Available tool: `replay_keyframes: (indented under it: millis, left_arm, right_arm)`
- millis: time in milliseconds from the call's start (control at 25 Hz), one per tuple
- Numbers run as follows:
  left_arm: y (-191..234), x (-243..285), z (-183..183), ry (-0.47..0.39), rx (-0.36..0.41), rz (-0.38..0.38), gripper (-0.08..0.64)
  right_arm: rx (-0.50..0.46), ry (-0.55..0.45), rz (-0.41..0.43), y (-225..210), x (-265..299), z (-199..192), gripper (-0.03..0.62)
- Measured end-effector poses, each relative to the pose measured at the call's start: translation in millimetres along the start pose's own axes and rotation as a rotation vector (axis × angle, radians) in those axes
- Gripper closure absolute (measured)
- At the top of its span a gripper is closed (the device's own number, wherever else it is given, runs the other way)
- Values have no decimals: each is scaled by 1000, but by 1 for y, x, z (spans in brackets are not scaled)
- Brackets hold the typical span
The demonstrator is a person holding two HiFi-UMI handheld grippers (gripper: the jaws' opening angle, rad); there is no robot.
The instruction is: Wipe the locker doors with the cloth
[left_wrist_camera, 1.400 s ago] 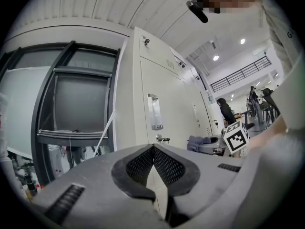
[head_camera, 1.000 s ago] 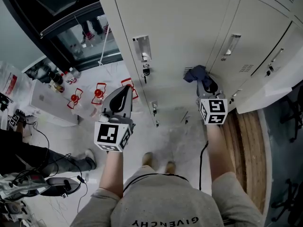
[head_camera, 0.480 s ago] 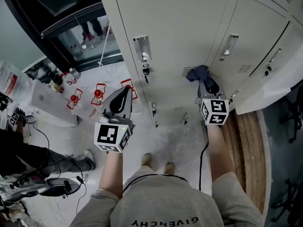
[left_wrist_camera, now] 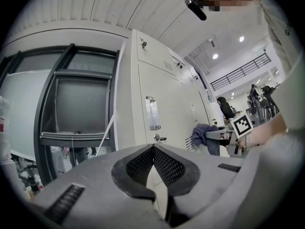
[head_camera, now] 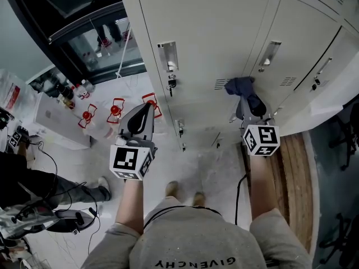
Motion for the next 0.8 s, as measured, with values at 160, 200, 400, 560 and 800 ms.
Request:
replay_keyframes:
  millis: [160,200,400,560,800]
  left_arm:
    - [1,-2,3,-10,-6,6,561]
    - [0,-2,3,-12,-7,6,561]
    - [0,-6,3,-21,-8,12,561]
    - [2,-13,4,-34,-15,28,561]
    - [-5,-25,-1,-41,-53,52,561]
  right_arm:
    - [23,-30,17,2,-9,17,497]
    - [33,-33,20,3,-11,19,497]
    - [88,-28,41,8,-26,28,497]
    - [112,-7,70,14,-40,30,500]
    - [112,9,91,28,-56,32,500]
Point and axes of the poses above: the fingertips, and each gripper's own axes: x forward along the fingers, y to its left, z out of its top, the point moved 6 cm from there along -x, backward along the fingers, and after that the axes turned 6 degrees about -y, right-handed, at the moved point
